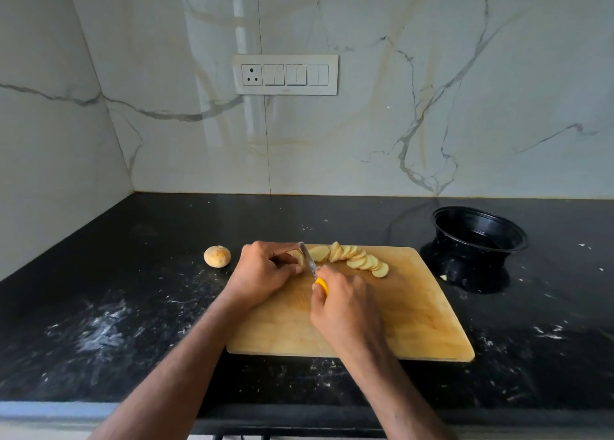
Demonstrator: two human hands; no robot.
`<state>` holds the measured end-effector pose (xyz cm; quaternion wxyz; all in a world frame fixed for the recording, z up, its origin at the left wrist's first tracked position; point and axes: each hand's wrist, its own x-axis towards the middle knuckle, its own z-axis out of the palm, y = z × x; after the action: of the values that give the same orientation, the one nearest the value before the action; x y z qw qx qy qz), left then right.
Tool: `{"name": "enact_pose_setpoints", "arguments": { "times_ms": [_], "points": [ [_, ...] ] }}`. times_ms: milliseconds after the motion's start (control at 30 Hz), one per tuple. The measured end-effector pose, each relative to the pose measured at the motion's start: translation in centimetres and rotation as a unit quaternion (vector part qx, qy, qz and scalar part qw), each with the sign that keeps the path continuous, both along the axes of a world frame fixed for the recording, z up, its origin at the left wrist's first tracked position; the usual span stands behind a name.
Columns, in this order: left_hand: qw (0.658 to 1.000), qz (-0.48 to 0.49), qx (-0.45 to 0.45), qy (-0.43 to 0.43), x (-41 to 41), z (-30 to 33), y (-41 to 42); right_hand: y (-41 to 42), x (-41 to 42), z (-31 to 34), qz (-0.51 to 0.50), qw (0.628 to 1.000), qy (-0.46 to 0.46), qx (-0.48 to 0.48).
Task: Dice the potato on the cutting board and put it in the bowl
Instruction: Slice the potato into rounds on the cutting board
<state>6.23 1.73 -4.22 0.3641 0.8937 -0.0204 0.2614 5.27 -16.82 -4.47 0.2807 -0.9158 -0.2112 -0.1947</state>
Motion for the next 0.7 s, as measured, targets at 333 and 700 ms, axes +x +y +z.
{"name": "enact_pose_setpoints", "arguments": {
  "times_ms": [333,700],
  "points": [
    [0.999,0.027,-0.024,0.01,-0.4,0.5,-0.2,0.1,-1.1,0.4,0.007,0.999,-0.032,-0.036],
    [0.998,0.052,-0.016,0.041,0.0,0.6,-0.3,-0.3,-1.4,0.2,0.015,0.998,-0.036,-0.042]
  ]
}}
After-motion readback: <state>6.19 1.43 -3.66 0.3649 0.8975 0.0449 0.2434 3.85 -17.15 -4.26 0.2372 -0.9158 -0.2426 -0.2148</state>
